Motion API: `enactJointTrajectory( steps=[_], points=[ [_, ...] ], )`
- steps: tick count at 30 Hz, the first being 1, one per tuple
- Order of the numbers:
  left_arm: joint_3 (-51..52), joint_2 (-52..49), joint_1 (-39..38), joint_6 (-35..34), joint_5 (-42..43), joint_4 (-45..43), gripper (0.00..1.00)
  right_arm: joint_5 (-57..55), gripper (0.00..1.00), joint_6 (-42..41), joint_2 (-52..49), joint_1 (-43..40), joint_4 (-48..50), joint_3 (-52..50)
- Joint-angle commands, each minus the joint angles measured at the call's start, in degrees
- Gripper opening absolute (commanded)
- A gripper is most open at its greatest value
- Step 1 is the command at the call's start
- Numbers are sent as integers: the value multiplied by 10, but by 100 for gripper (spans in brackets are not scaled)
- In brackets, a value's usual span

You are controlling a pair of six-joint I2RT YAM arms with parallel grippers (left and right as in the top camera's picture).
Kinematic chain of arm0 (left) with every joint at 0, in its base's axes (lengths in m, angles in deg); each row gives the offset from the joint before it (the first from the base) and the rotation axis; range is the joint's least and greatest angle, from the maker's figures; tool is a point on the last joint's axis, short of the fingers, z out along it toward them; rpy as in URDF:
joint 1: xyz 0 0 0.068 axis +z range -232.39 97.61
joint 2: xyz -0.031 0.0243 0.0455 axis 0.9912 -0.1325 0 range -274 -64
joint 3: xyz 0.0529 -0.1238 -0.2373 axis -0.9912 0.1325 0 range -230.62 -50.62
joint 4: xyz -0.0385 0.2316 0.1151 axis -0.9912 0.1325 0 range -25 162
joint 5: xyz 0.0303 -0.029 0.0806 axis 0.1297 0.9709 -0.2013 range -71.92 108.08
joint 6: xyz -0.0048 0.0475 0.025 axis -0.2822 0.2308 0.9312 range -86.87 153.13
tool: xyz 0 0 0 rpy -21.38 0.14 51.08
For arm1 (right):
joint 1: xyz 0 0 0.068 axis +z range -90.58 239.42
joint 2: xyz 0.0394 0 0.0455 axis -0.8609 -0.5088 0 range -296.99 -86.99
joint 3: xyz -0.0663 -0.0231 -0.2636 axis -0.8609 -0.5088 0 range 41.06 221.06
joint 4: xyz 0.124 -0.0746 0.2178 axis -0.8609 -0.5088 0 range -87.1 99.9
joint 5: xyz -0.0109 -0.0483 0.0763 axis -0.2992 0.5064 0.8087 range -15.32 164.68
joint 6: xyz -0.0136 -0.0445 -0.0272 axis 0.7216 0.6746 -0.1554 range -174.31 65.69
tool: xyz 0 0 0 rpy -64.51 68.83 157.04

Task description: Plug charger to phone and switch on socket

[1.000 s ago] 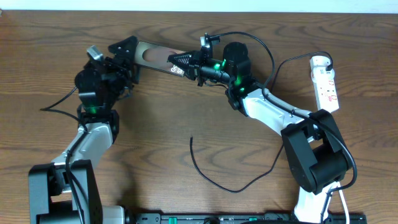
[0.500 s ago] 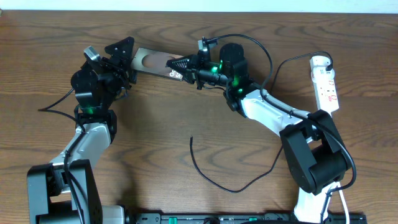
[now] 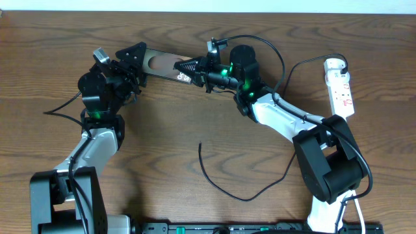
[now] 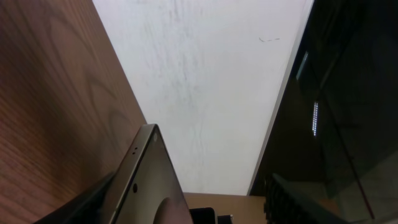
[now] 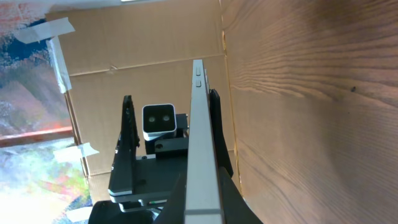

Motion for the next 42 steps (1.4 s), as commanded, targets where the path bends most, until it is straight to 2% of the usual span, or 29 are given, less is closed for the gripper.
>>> enactJointTrajectory(
  steps=[1,4,7,24,26,27,28,30,38,41,42],
  points=[
    [-2,10,-7,3,14,-8,67,0,2,14,8,4,3,9],
    [-2,10,-7,3,14,-8,67,-2,2,14,8,4,4,9],
    [-2,10,-7,3,14,-8,59,-5,2,7,8,4,4,9],
    [-2,10,-10,3,14,-8,58,-22,2,-38,8,7,3,9],
    [-2,10,-10,3,15,-8,52,-22,1,-38,8,8,3,9],
    [-2,10,-10,3,17,-8,45,-22,1,-38,8,9,3,9],
    [-2,10,-10,3,18,-8,33,-23,2,-38,8,11,3,9],
    [-2,10,-11,3,19,-8,27,-25,2,-38,8,14,3,9],
    [-2,10,-14,1,19,-8,22,-35,1,-31,8,19,3,9],
    [-2,10,-14,1,19,-8,8,-35,2,-31,8,20,3,9],
    [-2,10,-14,1,19,-8,8,-35,2,-31,8,20,3,9]
  ],
)
